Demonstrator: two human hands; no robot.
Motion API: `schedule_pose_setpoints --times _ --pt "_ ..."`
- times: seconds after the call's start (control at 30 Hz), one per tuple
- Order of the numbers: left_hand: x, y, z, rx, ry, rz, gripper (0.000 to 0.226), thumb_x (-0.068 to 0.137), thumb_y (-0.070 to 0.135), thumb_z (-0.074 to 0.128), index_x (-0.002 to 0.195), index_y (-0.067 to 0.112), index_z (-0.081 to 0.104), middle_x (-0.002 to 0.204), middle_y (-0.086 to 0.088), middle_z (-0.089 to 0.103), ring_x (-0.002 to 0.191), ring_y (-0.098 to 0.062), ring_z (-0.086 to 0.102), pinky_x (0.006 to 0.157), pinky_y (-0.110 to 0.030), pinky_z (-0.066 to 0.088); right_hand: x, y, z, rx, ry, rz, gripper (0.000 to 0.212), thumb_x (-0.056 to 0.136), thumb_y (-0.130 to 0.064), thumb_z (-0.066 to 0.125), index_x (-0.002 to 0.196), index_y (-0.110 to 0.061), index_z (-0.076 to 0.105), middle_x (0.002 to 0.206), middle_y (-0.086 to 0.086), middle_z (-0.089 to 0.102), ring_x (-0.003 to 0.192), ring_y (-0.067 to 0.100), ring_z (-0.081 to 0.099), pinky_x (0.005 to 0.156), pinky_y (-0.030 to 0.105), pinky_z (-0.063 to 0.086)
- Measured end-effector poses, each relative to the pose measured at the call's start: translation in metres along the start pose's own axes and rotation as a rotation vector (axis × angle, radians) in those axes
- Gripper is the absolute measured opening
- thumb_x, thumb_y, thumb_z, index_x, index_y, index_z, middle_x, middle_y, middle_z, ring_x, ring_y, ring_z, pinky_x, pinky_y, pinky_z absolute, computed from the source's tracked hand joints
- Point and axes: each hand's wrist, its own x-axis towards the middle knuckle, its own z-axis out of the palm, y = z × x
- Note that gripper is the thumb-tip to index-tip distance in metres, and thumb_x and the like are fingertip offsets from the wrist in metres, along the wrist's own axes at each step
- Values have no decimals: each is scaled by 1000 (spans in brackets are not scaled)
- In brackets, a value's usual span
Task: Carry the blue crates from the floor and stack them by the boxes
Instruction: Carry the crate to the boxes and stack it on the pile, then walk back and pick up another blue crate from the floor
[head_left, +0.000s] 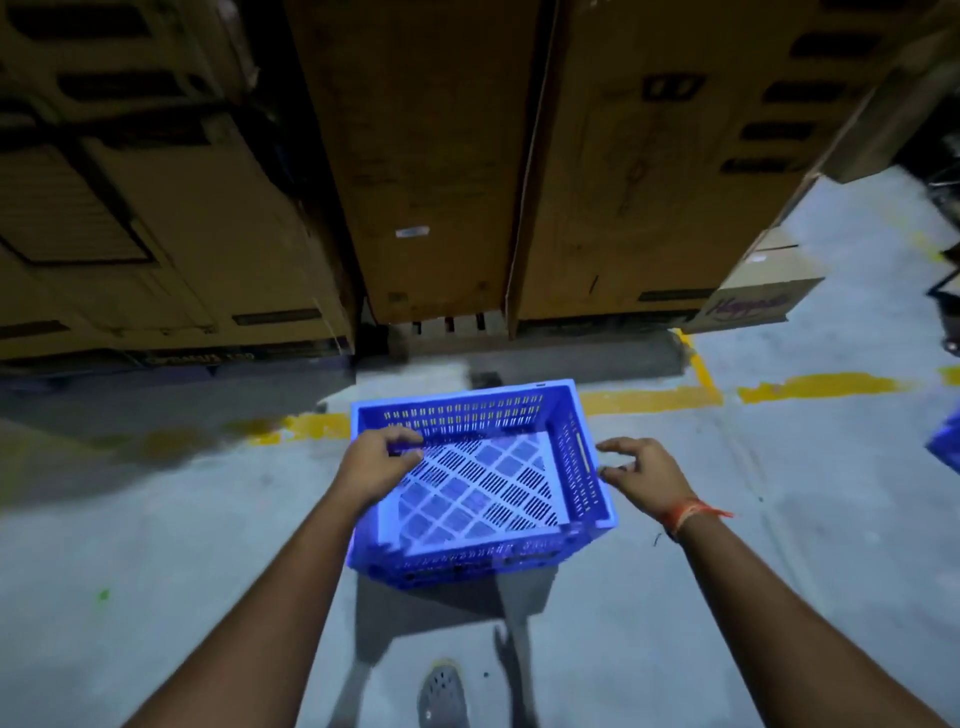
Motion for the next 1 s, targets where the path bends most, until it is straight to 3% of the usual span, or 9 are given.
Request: schedule_pose_setpoints --times 0.1,0.23,0.3,0.4,0.53,0.63,0.77,0.9,1.0 --pt "-6 42 11 -51 -36 65 14 87 22 74 100 25 74 105 6 73 92 -11 69 86 -32 53 -34 -4 -23 73 60 13 31 79 -20 74 109 -24 72 118 -2 66 68 0 69 59 4 44" --pt "-4 93 45 -61 -79 156 12 87 28 74 99 30 74 95 12 73 77 -4 65 71 -30 49 -64 13 -54 180 153 29 27 83 -18 72 110 -22 72 116 -6 63 78 2 66 68 10 46" --pt "-6 122 65 -74 -126 202 13 87 27 73 100 30 74 92 15 72 71 0 64 71 -30 49 -73 27 -73 214 197 33 27 84 -21 72 111 -26 71 119 -5 56 80 2 66 67 8 44" --pt "-3 162 100 -61 -217 255 14 85 32 73 98 34 73 102 17 73 87 -4 70 79 -31 53 -83 55 -106 266 256 46 26 86 -25 70 112 -31 70 121 -6 52 84 3 67 64 6 45" --pt "-6 222 153 -84 -280 315 16 86 29 73 99 39 73 107 11 74 83 -5 70 76 -31 54 -99 93 -158 320 313 55 25 85 -27 71 109 -34 69 122 -8 51 81 -2 67 65 7 47" --pt "-12 275 198 -110 -334 382 18 84 29 74 96 42 73 98 7 77 87 -11 72 78 -32 52 -112 128 -201 339 367 62 25 85 -25 71 110 -31 70 120 -8 51 81 0 68 65 5 46" --pt "-14 342 268 -130 -411 470 24 76 40 70 99 47 71 104 13 75 95 -9 72 90 -37 54 -134 186 -258 347 447 113 26 86 -26 70 111 -30 69 118 -7 49 87 2 65 66 1 44" --pt "-20 395 343 -130 -514 505 21 85 30 73 100 44 72 110 14 74 99 -5 70 86 -34 54 -161 247 -297 365 522 190 26 86 -29 70 111 -32 69 119 -8 49 87 1 66 71 8 46" --pt "-24 424 398 -94 -635 515 18 89 27 71 104 38 73 111 12 73 95 -3 69 73 -24 52 -180 290 -314 408 588 274 25 86 -29 70 112 -31 69 119 -9 50 85 2 65 70 10 46"
